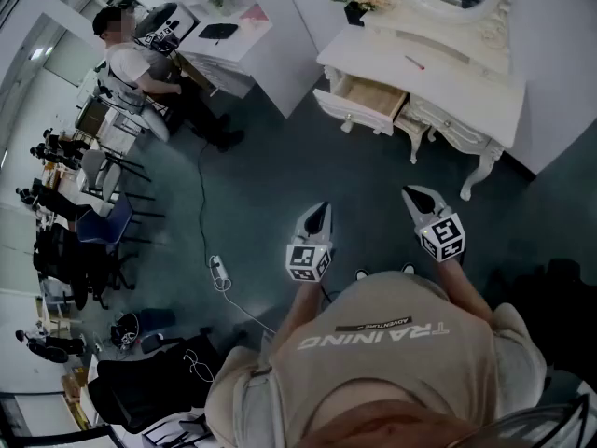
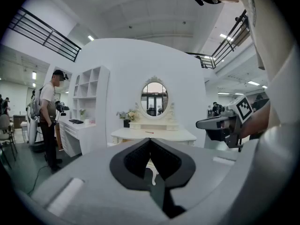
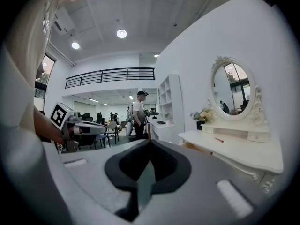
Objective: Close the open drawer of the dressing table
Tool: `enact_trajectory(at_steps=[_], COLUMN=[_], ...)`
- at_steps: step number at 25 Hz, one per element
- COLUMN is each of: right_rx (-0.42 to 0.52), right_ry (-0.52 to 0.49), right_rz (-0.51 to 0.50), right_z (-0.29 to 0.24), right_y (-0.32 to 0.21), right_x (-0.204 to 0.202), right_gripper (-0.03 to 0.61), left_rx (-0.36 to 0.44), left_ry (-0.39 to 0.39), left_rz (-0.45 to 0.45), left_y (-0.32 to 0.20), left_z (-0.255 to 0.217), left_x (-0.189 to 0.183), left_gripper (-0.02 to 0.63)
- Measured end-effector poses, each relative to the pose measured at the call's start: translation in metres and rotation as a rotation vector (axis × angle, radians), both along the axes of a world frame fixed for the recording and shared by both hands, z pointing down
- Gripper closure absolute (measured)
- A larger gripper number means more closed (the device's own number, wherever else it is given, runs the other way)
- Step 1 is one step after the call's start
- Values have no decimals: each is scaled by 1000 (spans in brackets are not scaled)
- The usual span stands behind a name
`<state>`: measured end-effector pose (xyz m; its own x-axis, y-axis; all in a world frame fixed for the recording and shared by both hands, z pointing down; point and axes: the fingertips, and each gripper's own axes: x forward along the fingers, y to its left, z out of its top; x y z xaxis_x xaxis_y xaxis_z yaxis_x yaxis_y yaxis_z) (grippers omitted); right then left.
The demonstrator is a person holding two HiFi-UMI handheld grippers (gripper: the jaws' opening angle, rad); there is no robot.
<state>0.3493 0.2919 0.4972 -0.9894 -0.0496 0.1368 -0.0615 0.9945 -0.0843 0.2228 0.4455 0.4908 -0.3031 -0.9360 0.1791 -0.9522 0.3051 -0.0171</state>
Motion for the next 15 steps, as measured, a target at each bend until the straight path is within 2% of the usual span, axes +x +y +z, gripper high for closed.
enact_trajectory(at_steps=[5,9,15], right_rx=[3,16,62], right_ry=[8,14,43], right_rz=[3,33,48], right_z=[10,6,5], right_y=[-11,-16,-5], right_x=[-3,-8,-25], right_gripper=[574,574,574], left_rx=[7,29,7], left_ry=[-20,6,34], left_rz=[-21,-47,44], left_y=[-3,-3,-14], left_z=[8,5,21], left_x=[-18,-40,-53], left_gripper=[607,607,607])
